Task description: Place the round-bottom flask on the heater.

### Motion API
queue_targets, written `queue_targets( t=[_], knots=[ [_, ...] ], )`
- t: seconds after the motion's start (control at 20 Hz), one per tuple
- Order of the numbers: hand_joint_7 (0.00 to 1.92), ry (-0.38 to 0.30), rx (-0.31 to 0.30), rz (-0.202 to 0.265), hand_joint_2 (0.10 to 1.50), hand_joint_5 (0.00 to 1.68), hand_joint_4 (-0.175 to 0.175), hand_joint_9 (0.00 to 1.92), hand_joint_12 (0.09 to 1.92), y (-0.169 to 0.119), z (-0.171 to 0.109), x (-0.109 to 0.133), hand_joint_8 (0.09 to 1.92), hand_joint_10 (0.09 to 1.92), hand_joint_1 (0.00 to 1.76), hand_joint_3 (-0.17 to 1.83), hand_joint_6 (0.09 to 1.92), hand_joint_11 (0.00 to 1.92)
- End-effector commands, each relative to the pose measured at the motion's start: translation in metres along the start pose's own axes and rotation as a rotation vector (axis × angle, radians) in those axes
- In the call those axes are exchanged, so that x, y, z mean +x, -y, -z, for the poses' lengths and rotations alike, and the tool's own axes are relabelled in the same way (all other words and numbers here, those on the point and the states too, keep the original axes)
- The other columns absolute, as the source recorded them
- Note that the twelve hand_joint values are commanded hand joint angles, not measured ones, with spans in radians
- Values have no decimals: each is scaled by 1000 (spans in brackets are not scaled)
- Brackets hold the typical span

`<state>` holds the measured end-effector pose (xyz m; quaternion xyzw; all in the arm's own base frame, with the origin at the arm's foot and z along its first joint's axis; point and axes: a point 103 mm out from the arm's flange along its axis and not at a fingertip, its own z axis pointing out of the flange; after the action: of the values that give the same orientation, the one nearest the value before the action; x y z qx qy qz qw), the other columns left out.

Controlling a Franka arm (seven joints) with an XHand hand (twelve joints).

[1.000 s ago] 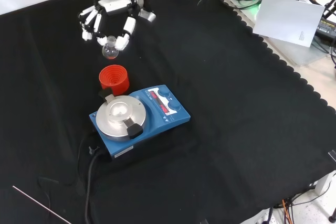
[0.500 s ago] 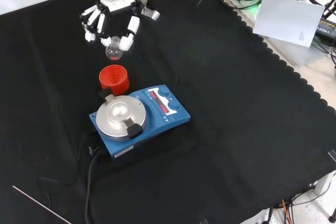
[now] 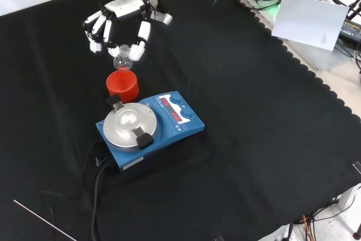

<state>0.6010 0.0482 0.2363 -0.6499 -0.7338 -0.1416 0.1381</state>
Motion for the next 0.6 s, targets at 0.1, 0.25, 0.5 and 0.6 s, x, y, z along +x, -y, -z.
queue_targets(
  t=[0.1,0.25,0.5,0.6],
  knots=[
    [534,-35,17,27,768,1127,175,605,1340,-11,-4,36,593,609,1082,568,888,174],
    [534,-41,18,38,767,1127,175,606,1340,-16,-6,44,593,609,1082,569,888,176],
    [534,-49,30,46,765,1129,175,607,1341,-27,-14,55,593,608,1082,572,886,179],
    [533,-52,36,50,765,1129,175,607,1341,-31,-18,58,593,608,1083,573,886,180]
  ],
)
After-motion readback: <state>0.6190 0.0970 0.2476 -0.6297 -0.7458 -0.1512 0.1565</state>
